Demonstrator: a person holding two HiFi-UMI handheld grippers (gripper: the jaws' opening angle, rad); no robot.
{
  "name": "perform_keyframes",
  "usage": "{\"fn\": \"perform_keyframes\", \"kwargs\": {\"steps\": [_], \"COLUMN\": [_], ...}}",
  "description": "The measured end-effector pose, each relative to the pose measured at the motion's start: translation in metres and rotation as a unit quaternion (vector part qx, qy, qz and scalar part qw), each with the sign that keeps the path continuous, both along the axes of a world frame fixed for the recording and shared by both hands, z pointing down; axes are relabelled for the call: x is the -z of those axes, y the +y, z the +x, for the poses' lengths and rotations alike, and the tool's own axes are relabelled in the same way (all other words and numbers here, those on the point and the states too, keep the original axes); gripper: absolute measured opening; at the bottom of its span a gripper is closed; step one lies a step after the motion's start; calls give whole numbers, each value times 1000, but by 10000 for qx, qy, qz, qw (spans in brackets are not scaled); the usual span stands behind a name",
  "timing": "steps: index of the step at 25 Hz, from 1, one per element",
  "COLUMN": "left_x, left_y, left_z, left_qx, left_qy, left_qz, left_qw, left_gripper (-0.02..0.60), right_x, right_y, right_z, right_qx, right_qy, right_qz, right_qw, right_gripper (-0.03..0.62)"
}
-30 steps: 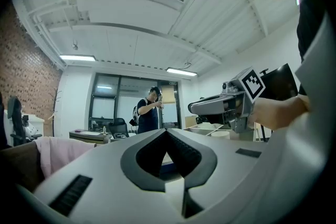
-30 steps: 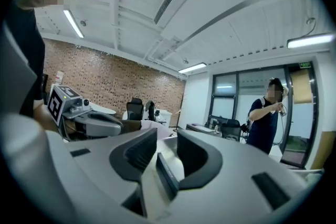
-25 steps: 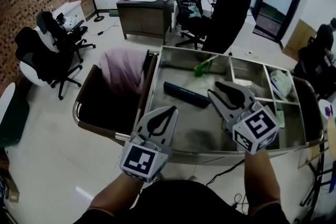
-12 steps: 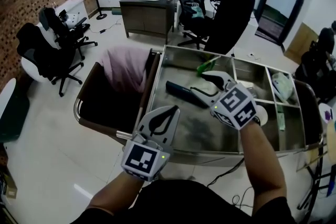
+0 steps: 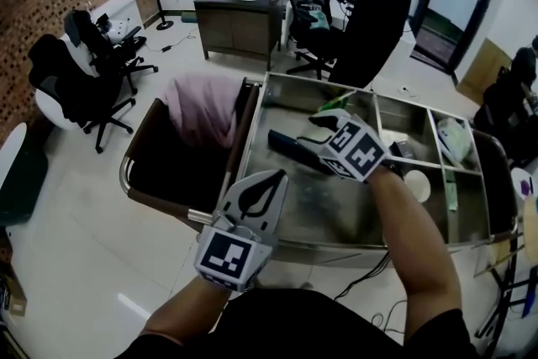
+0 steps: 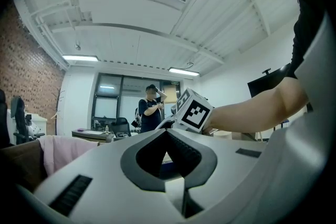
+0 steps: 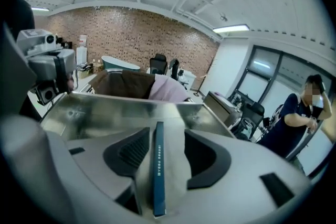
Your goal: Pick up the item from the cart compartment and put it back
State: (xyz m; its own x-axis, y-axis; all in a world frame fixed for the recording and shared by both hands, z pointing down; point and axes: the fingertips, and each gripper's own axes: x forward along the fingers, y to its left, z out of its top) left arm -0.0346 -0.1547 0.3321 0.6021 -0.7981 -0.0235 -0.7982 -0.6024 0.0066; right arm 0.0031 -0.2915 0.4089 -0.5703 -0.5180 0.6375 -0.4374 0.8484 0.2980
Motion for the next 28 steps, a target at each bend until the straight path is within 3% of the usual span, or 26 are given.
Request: {"fn": "perform_keyframes", "kwargs": {"steps": [12, 21, 24, 28], "left_x": [-1, -4, -3, -4], "left_y": [-1, -2, -2, -1], "left_z": [-2, -5, -7, -7], "left_qx": [6, 48, 58, 51], "left_qy": [11, 14, 21, 31], "left_qz": [-14, -30, -43, -60], "left_qw": [10000, 10000, 10000, 10000], "left_gripper": [0, 0, 0, 0], "right_x": [-70, -97, -99, -100], "right_y": [-10, -11, -11, -11], "right_z": [-2, -1, -2, -1], "right_qx": [284, 372, 382, 369], "right_qy": [1328, 1736, 1777, 1879], "right_qz": [-471, -738, -769, -691], "right_qw": [9896, 9813, 9803, 9791], "right_gripper": [233, 218, 199, 118]}}
